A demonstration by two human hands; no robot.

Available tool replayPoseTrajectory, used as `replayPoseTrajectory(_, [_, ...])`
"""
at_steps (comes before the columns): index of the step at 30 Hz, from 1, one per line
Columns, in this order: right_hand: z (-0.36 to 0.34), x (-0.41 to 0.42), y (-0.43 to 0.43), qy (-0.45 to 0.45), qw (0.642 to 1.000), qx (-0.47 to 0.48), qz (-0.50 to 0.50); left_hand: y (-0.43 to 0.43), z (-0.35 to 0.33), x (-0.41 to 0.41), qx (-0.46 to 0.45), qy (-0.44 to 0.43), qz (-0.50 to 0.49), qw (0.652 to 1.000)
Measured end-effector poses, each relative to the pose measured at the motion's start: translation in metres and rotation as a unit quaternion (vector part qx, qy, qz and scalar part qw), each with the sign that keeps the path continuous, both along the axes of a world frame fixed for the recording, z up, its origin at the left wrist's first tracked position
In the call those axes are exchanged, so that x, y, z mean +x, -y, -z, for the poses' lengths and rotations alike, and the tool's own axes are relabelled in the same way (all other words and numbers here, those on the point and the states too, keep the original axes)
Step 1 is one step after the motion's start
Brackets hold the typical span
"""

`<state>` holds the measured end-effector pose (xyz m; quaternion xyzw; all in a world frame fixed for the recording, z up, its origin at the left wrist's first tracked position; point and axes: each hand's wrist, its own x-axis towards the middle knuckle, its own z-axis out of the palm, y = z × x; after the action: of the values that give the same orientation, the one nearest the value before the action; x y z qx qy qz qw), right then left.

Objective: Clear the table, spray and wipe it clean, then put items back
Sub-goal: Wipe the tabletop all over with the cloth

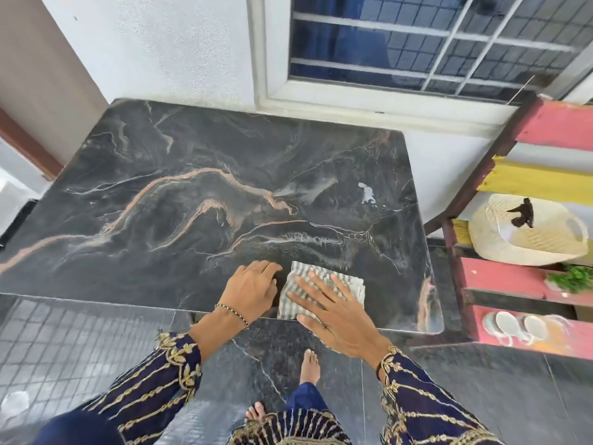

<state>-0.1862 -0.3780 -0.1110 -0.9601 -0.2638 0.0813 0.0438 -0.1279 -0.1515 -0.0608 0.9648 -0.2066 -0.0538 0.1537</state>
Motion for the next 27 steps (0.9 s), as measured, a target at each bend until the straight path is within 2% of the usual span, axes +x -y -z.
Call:
replayPoseTrajectory(5, [-0.005,-0.006,0.030,-0.016,1.000,0.005,-0.007,0.021,0.003,0.002,-0.004,0.001,0.037,0.999])
replayPoseTrajectory(12, [-0.004,0.036,0.051,0.003,1.000,-0.001,-0.008,0.053,0.006,0.023,-0.032,-0.009,0.030,0.999])
replayPoseTrajectory(21, [-0.002,0.163,0.091,0.003,1.000,-0.017,-0.010,0.103,0.004,0.101,-0.082,-0.059,-0.019,0.995])
replayPoseTrajectory(27, [-0.001,0.259,0.117,-0.020,1.000,0.000,-0.002,0.132,0.005,0.189,-0.009,-0.109,-0.021,0.994])
